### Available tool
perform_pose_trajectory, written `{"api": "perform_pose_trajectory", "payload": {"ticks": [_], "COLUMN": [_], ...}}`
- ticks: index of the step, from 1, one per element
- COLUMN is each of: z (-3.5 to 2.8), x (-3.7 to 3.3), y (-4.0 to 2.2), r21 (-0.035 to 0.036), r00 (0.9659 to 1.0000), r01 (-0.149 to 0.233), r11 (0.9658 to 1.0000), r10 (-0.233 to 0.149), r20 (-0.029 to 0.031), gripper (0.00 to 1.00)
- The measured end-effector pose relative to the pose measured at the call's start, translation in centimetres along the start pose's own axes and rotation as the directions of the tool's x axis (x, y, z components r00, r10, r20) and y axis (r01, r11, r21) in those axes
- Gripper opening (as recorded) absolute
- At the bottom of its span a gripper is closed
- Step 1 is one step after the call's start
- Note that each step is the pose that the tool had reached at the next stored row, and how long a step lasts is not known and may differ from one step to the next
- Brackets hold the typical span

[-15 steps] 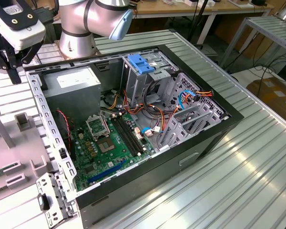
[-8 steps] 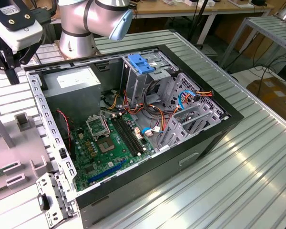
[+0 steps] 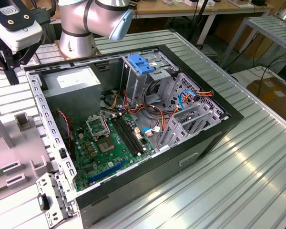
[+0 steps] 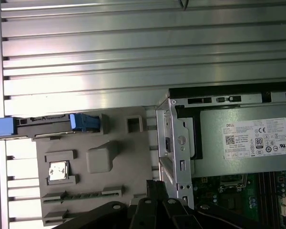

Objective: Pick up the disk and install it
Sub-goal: 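Reach for the disk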

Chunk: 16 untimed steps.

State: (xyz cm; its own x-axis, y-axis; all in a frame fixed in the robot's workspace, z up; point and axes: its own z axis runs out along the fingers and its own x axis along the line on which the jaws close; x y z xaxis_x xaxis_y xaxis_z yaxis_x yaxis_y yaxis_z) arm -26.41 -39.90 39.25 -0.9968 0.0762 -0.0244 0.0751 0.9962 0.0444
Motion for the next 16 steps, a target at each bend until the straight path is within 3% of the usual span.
{"api": "perform_pose_trajectory", "payload": {"ticks": [16], "z": [0.0], "x": [1.17], "y": [-0.09], "r21": [0.0], "r00": [1.0], "r01": [0.0], "r11": [1.0], "r10": [0.0], "r20": [0.0], "gripper": [0.11]}}
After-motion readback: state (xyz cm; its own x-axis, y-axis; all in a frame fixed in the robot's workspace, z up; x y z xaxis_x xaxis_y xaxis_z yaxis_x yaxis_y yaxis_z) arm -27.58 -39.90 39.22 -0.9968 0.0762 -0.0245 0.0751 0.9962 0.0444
